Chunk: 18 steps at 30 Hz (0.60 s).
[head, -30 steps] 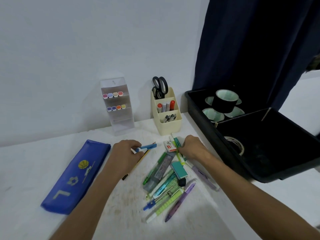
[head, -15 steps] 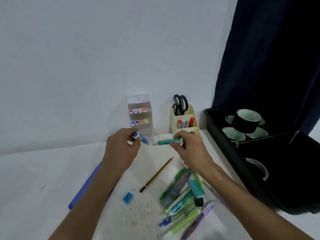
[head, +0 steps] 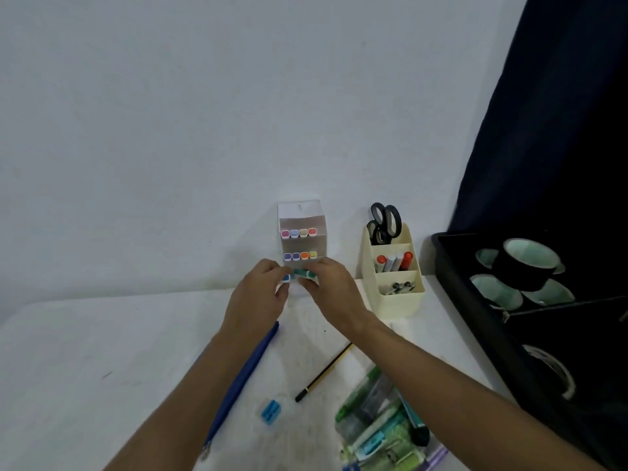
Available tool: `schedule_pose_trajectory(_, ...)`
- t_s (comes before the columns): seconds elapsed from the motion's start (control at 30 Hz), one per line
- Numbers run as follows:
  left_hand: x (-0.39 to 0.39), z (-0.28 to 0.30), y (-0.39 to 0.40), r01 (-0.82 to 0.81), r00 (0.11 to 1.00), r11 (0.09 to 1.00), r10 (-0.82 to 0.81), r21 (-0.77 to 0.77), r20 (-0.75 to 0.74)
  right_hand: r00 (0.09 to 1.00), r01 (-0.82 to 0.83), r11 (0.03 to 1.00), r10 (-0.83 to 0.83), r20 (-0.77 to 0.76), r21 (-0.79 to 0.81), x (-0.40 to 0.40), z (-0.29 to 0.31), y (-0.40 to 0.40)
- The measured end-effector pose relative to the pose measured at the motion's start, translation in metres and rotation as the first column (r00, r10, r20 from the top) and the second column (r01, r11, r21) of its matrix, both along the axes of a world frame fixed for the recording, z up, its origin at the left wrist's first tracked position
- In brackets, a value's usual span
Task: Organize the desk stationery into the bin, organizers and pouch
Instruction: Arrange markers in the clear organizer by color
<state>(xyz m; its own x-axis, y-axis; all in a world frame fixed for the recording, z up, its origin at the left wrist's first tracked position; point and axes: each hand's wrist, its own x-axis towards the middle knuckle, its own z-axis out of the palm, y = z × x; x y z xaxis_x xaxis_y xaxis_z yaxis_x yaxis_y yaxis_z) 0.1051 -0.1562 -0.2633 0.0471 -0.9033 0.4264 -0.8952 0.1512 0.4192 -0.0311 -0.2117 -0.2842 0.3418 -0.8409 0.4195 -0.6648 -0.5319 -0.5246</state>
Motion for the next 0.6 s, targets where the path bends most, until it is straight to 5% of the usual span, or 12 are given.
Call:
schedule_pose_trajectory(0.23, 0.0, -0.014, -0.035, -0.069, 0.998, 0.99, 0.07, 0.122, -0.002, 0.997, -0.06, 0.998, 0.06, -0.05, -0.008, 0.015, -0.012, -0.019)
schedule_pose_trajectory(0.6, 0.004, -0.033, -0.045, -0.089, 0.996, 0.991, 0.087, 0.097, 0.018, 0.999, -0.012, 0.999, 0.014, -0.047, 0.038, 0.02, -0.034, -0.029)
